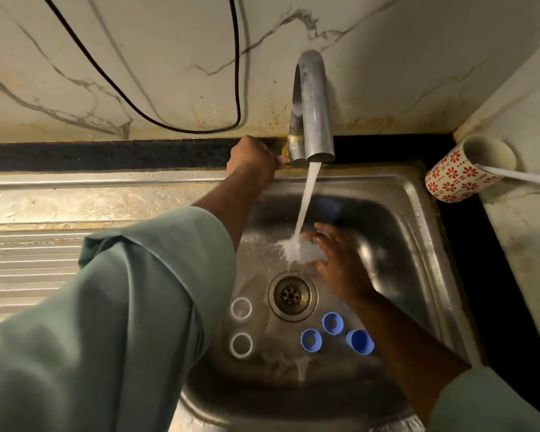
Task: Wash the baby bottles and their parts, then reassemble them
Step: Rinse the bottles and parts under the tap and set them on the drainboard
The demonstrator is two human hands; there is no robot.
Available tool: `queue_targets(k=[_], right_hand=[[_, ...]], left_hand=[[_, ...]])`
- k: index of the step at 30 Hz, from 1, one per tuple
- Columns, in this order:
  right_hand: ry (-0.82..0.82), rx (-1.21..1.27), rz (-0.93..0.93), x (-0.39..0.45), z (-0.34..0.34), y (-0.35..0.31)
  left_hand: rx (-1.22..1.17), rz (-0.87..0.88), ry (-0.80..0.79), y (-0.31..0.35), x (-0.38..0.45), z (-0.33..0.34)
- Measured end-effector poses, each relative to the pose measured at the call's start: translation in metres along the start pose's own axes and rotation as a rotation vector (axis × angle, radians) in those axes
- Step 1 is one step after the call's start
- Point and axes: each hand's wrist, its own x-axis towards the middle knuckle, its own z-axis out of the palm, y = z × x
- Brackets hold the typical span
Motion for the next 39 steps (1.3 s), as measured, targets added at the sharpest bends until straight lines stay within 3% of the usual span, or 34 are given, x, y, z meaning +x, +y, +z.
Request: queue_targets(k=[3,8,12,18,20,25,28,34,37,39], right_hand=[[-0.033,0.136,0.016,0.002,-0.007,0.007],[-0.017,0.757,0.530,-0.008,0.010,-0.017],[0.026,1.019,0.629,-0.012,0.036,-0.030],[0.032,0.614,0.407,-0.006,0.031,-0.033],[-0.070,0.521,0.425,0.003,0.031,-0.032],[-0.094,0.436,0.398,0.004,0.031,-0.029],[-0.005,0.425,0.372,0.001,0.030,-0.032],[-0.065,0.435,0.381,0.004,0.031,-0.027],[0.072,0.351,0.259,-0.004,0.033,-0.024],[0.020,0.329,0.213,-0.006,0.028,-0.020]], left_hand=[[-0.019,-0.027,-0.022,0.002,0.002,-0.003],[-0.024,-0.044,-0.025,0.000,0.004,-0.001],[-0.043,-0.030,-0.042,0.001,0.004,-0.003],[-0.021,-0.025,-0.025,0.003,-0.001,-0.002],[-0.026,-0.026,-0.033,0.002,0.000,-0.003],[-0.053,-0.014,-0.002,-0.004,0.005,0.001],[-0.077,-0.013,0.023,-0.005,0.009,0.003],[-0.074,-0.009,0.052,-0.009,0.015,0.006],[-0.058,-0.011,0.042,-0.009,0.016,0.005],[-0.062,-0.010,0.033,-0.010,0.017,0.004]])
